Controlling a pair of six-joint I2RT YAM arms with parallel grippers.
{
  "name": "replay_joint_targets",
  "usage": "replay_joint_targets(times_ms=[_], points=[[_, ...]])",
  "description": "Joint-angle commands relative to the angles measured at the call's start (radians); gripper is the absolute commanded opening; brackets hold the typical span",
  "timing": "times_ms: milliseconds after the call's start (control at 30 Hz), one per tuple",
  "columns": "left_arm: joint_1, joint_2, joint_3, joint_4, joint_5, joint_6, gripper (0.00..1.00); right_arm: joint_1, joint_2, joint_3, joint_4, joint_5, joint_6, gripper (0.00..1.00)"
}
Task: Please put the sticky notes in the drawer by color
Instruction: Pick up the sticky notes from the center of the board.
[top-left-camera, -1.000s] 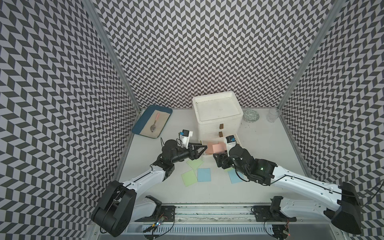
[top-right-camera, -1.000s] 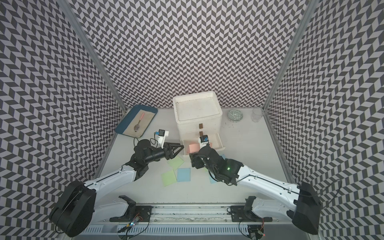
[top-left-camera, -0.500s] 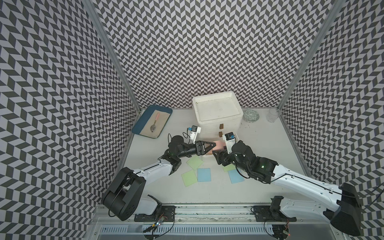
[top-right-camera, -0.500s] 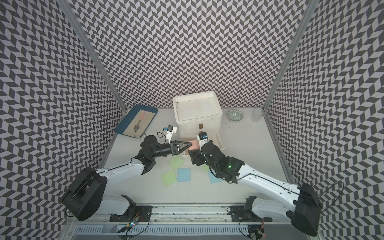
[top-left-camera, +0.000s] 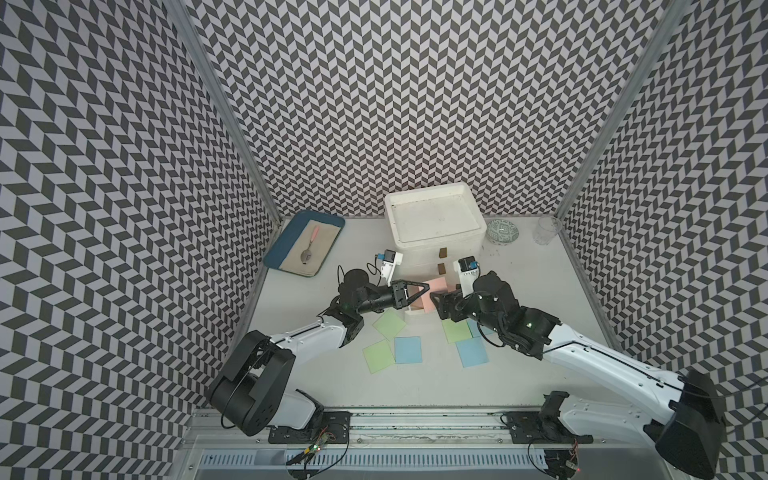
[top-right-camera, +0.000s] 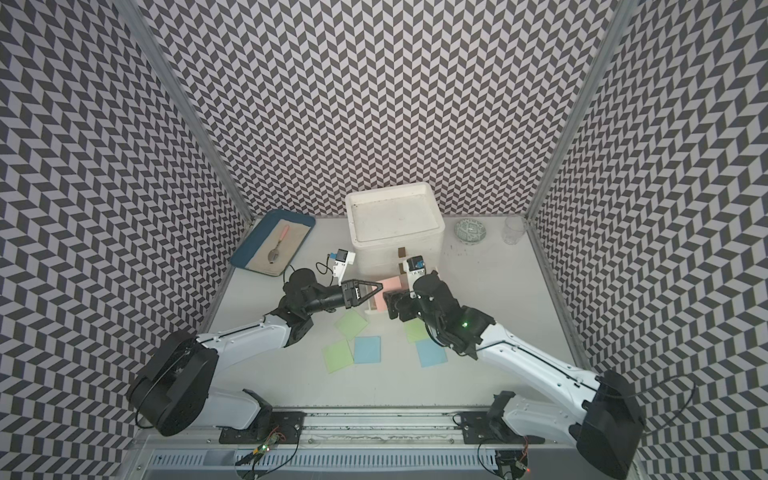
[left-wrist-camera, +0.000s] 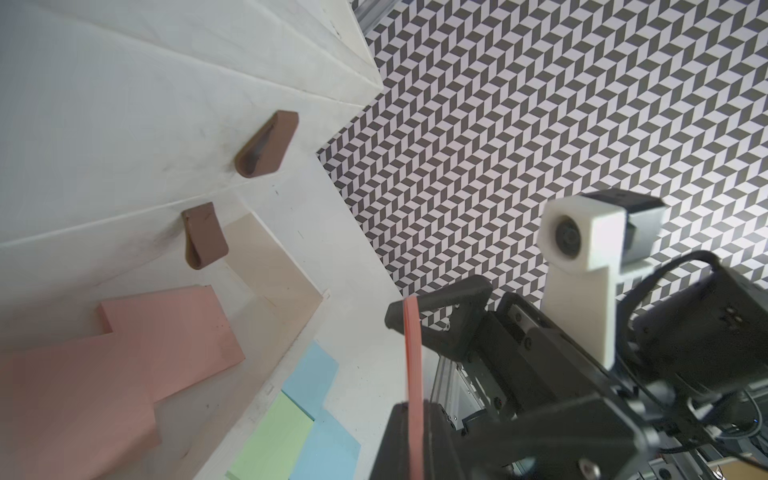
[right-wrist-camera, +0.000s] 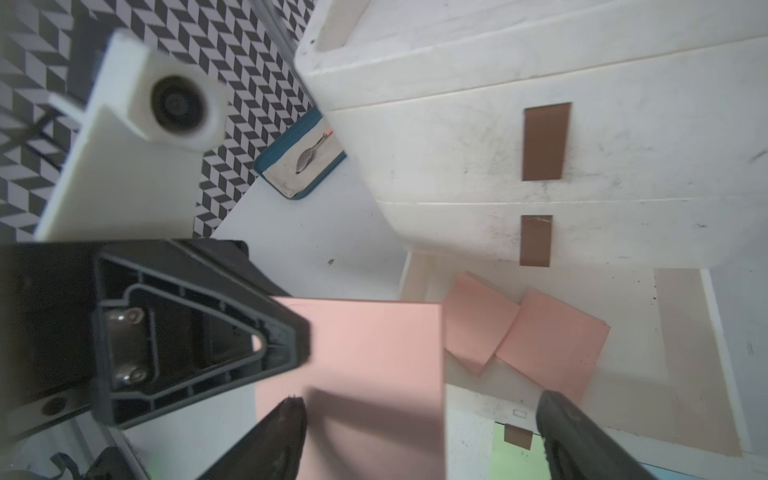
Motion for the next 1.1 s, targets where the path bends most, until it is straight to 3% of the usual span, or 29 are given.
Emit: replay_joint_targets(times_ms=[0,200,300,400,600,1067], points=[[0.052,-0.019,-0.003,0.013,0.012,0.005,0.00,-0.131,-0.060,-0.012,0.077,-0.253,0.022,0.92],[0.093,-0.041,-0.024,0.079,0.060,-0.029,0.00,-0.363,0.005,-0.034,0.243,-0.760,0.128,0.91],[0.095,-0.044,-0.021,0.114,0.092,-0.045,0.00,-0.399,0.074,-0.050,0.370,-0.982,0.199,0.86],[0.100,-0.052,-0.021,0.138,0.104,-0.048,0.00,-0.397,0.141,-0.054,0.433,-1.128,0.220,0.80],[0.107,-0.052,-0.013,0.176,0.119,-0.087,0.00,-0.396,0.177,-0.113,0.541,-1.222,0.276,0.73],[0.054,0.047,0.032,0.226,0.183,-0.108,0.00,-0.391,0.193,-0.153,0.605,-1.227,0.287,0.65]])
